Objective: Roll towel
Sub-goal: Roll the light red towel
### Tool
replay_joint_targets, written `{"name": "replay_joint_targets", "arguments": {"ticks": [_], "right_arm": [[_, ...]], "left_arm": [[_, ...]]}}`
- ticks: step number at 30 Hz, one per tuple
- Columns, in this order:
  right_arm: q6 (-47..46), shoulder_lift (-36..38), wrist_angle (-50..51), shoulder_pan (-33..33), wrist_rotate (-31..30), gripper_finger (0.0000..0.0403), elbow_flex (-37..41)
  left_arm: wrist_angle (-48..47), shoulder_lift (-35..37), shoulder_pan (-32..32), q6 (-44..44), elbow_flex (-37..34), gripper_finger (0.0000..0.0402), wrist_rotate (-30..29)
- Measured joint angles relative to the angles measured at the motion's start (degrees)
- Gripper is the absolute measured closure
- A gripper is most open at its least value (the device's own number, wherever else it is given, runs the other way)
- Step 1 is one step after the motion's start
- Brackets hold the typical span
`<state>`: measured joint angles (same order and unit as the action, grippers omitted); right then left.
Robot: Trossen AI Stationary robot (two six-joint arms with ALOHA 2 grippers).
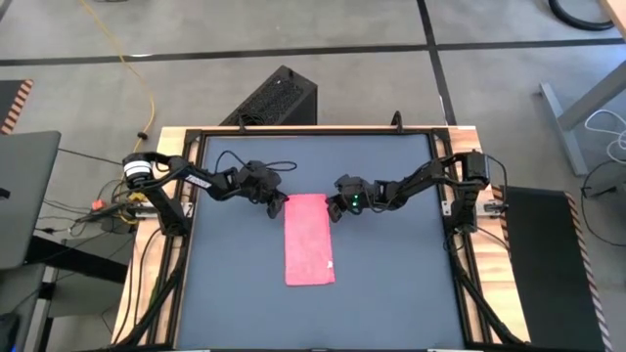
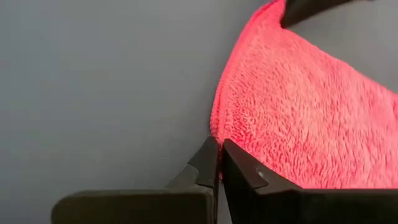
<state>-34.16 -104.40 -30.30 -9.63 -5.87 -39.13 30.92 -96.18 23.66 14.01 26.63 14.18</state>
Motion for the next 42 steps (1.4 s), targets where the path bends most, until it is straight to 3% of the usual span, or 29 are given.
{"name": "replay_joint_targets", "arguments": {"ticks": [6,13,18,23,27,32,42], "right_arm": [[0.27,0.00,-0.07,-1.09,1.24,0.0343,0.00],[4.78,0.20,0.03,-1.40,4.63,0.0303,0.00],[8.05,2.15,2.19,-1.77,4.66,0.0268,0.00],[11.41,6.76,10.68,-2.50,4.43,0.0240,0.02],[13.61,8.13,10.62,-2.98,4.42,0.0230,0.02],[13.41,6.52,7.50,-4.57,4.55,0.0227,0.00],[9.12,1.78,-1.85,-5.51,10.14,0.0226,-0.02]], "left_arm": [[0.99,0.00,-0.04,-3.87,-0.02,0.0401,-0.79],[3.37,-0.04,-3.05,-14.31,-0.09,0.0401,-4.57],[3.22,-0.02,-8.70,-25.11,-0.09,0.0401,-13.74],[4.96,1.50,-14.62,-34.04,-0.08,0.0402,-29.03],[4.54,3.65,-17.78,-43.84,-0.07,0.0401,-34.52],[1.52,4.39,-18.84,-52.52,-0.02,0.0401,-34.98],[-2.93,4.35,-19.41,-55.67,-0.04,0.0401,-34.49]]}}
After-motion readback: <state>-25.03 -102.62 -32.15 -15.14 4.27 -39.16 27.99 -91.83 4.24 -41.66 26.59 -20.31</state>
